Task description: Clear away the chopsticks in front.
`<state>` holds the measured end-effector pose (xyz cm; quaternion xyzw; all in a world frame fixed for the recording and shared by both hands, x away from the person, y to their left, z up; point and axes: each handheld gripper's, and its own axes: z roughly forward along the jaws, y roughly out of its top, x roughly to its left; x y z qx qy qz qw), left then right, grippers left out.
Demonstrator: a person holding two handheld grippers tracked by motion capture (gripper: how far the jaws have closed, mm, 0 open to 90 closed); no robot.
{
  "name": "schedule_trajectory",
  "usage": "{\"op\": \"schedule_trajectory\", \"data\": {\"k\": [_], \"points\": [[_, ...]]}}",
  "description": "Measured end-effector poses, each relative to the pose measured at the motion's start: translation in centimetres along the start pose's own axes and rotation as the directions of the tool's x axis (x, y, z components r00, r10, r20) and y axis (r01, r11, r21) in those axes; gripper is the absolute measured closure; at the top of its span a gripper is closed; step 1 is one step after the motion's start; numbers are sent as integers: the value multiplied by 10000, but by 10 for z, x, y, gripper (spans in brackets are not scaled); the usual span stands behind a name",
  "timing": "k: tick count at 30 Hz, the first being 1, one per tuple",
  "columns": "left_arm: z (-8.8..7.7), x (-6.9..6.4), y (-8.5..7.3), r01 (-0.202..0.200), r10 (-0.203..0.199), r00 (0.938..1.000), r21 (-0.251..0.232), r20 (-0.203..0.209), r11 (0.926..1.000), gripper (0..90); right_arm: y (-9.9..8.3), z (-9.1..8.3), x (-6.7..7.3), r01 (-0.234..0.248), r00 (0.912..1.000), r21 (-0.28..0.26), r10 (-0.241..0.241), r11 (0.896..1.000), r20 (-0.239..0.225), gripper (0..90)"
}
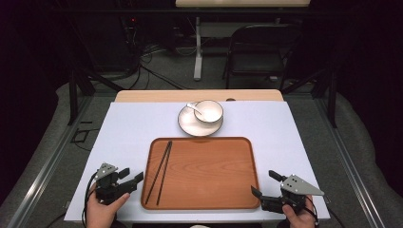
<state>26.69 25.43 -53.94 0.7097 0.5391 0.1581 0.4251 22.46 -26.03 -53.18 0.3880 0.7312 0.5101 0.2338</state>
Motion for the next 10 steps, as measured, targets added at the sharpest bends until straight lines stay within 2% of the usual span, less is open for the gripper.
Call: {"op": "schedule_trajectory", "data": {"k": [10], "points": [[4,1,1,100,-100,9999,-128,13,9999,361,0,0,-3,-114,9999,4,114,9999,15,146]]}}
